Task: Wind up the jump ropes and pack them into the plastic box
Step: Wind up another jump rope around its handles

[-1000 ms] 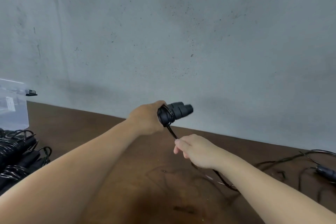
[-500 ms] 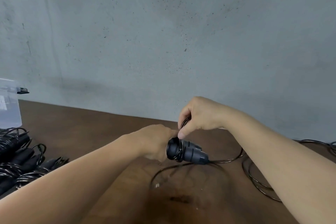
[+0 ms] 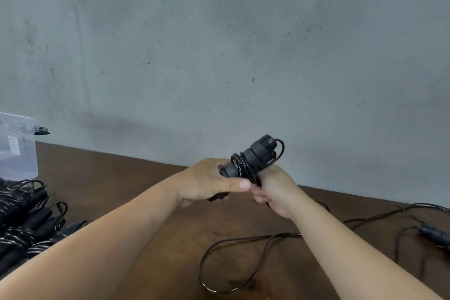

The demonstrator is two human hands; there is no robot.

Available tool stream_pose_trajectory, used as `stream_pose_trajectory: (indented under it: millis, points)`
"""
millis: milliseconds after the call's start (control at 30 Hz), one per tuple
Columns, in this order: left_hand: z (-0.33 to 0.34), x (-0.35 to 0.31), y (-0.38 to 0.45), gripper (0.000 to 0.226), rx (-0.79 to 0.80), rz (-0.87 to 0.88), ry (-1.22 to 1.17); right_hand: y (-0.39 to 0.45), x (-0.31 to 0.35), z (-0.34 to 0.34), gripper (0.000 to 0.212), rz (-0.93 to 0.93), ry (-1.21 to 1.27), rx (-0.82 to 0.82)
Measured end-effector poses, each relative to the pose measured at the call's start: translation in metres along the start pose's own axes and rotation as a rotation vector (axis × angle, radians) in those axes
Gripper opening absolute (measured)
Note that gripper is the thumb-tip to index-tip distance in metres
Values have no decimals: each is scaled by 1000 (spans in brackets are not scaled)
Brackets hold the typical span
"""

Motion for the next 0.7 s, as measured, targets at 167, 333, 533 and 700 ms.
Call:
stream_pose_trajectory:
  millis: [167, 333, 533, 700]
  points:
    - [-14, 0, 7, 63, -264, -68, 7, -4, -8, 13, 40, 94, -265, -98]
    - [-20, 10, 17, 81, -311, -126, 432, -10, -12, 20, 31, 221, -668, 9]
    - [-18, 21, 32, 58, -411, -345, 1097, -19, -3, 25, 29, 273, -1098, 78]
    - [0, 27, 41, 49, -321, -399, 1494, -14, 32, 24, 18, 53, -1486, 70]
Point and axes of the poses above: each hand's wrist, its own y-axis towards the middle knuckle, its own z-axis out of the palm, x = y × z, the point moved 2 cm from there along y, towards the middle knuckle, and after that the axes turned 11 degrees about x, right-handed, at the moved point
